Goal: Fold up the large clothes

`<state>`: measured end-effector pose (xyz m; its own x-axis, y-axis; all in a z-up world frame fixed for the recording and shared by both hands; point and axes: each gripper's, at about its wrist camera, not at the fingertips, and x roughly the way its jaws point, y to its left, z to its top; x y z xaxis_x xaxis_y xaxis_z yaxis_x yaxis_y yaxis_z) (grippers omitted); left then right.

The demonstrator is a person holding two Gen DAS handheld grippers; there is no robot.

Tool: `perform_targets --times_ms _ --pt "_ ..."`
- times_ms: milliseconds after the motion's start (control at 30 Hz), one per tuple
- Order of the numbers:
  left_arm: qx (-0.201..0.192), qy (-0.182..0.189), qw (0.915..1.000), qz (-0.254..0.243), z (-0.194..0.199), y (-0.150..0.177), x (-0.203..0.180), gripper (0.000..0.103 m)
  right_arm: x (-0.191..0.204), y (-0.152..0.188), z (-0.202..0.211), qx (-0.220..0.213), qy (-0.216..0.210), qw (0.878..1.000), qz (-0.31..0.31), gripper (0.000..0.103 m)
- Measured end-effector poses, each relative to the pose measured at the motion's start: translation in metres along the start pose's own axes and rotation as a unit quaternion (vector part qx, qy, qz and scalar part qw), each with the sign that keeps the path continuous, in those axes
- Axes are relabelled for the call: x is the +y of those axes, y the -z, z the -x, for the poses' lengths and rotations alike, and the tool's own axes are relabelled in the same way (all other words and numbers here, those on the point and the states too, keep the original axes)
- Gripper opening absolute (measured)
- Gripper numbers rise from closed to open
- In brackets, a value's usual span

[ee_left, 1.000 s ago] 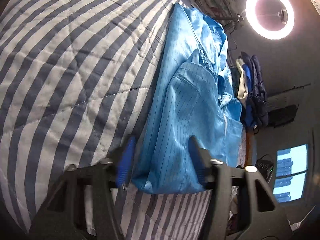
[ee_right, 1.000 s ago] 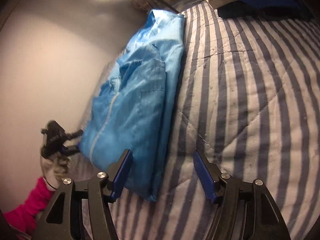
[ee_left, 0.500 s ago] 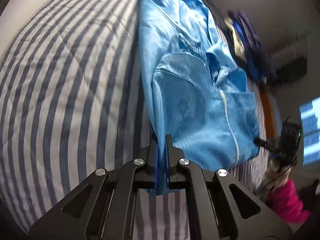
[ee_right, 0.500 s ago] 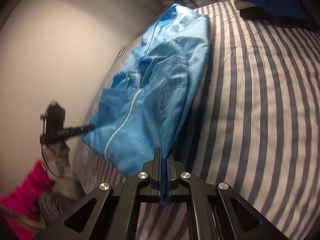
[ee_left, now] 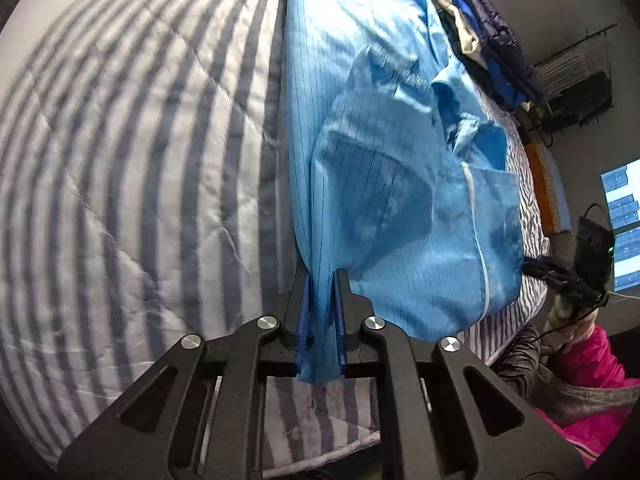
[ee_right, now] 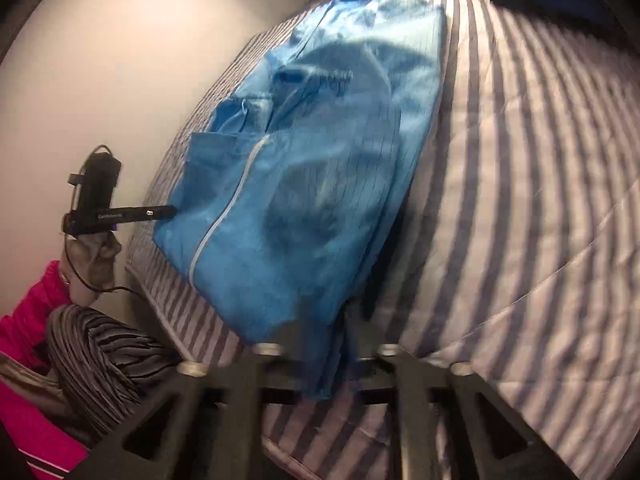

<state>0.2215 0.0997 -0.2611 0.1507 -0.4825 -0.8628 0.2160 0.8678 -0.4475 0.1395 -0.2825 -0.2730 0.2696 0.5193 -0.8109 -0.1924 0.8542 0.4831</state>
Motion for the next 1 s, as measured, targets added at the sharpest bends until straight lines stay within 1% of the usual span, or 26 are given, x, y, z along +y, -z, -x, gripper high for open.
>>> perform_targets --times_ms 67,133,167,200,233,300,333,400,467,500,533,567,600,633,700,733,800,933,967,1000 --pt "-0.021 -0.008 0.9997 -0.01 0.018 -0.003 0.001 0.008 -0.004 -0.004 0.023 -0.024 -0.005 1.0 0.018 0.036" --pt "-0.041 -0.01 0.9988 -0.026 0.031 -0.017 -0.003 0.008 -0.005 -0.02 0.046 -0.053 -0.006 0.998 0.04 0.037" --pt "-0.052 -0.015 0.9979 -0.034 0.037 -0.028 -0.005 0.008 -0.006 -0.031 0.057 -0.069 0.003 0.996 0.055 0.043" --pt "-0.064 -0.02 0.9971 -0.036 0.042 -0.041 -0.005 0.008 -0.008 -0.046 0.065 -0.086 0.022 0.994 0.063 0.05" --pt "-0.073 -0.019 0.9965 -0.034 0.044 -0.057 -0.006 0.008 -0.008 -0.055 0.068 -0.097 0.03 0.993 0.065 0.051" --pt "-0.084 -0.023 0.9952 -0.045 0.041 -0.086 -0.013 0.008 -0.018 -0.095 0.071 -0.121 0.033 0.991 0.056 0.051" --pt "-0.091 -0.025 0.9942 -0.052 0.038 -0.102 -0.019 0.008 -0.018 -0.109 0.069 -0.127 0.038 0.99 0.055 0.051" --pt "-0.096 -0.014 0.9933 -0.063 0.026 -0.134 -0.031 0.008 -0.023 -0.154 0.058 -0.139 0.053 0.987 0.064 0.051" --pt "-0.095 -0.008 0.9925 -0.076 0.01 -0.165 -0.046 0.008 -0.018 -0.187 0.036 -0.139 0.08 0.984 0.076 0.051" --pt "-0.095 -0.006 0.992 -0.082 -0.001 -0.179 -0.057 0.008 -0.023 -0.212 0.024 -0.134 0.088 0.984 0.078 0.051" --pt "-0.093 -0.001 0.9911 -0.095 -0.012 -0.196 -0.067 0.008 -0.026 -0.225 0.017 -0.13 0.092 0.984 0.077 0.051" --pt "-0.09 -0.002 0.9904 -0.105 -0.022 -0.205 -0.075 0.008 -0.031 -0.244 0.006 -0.129 0.098 0.984 0.073 0.051" --pt "-0.087 -0.005 0.9894 -0.116 -0.033 -0.217 -0.082 0.008 -0.035 -0.261 -0.005 -0.125 0.098 0.985 0.073 0.054" --pt "-0.081 -0.002 0.9889 -0.124 -0.045 -0.228 -0.089 0.008 -0.039 -0.268 -0.012 -0.122 0.099 0.985 0.074 0.055" --pt "-0.071 0.007 0.9891 -0.129 -0.065 -0.244 -0.097 0.008 -0.047 -0.294 -0.031 -0.12 0.111 0.984 0.073 0.057" --pt "-0.066 0.012 0.9891 -0.131 -0.075 -0.251 -0.1 0.008 -0.05 -0.3 -0.038 -0.118 0.114 0.984 0.073 0.057" --pt "-0.059 0.021 0.9887 -0.136 -0.089 -0.258 -0.104 0.008 -0.061 -0.318 -0.057 -0.114 0.121 0.984 0.065 0.06" --pt "-0.041 0.022 0.9882 -0.146 -0.115 -0.267 -0.11 0.008 -0.079 -0.335 -0.081 -0.11 0.113 0.987 0.041 0.06" --pt "-0.038 0.021 0.9876 -0.151 -0.121 -0.268 -0.113 0.008 -0.083 -0.34 -0.087 -0.107 0.104 0.988 0.036 0.057" --pt "-0.037 0.018 0.9873 -0.154 -0.127 -0.27 -0.115 0.008 -0.086 -0.343 -0.091 -0.102 0.091 0.99 0.033 0.048"
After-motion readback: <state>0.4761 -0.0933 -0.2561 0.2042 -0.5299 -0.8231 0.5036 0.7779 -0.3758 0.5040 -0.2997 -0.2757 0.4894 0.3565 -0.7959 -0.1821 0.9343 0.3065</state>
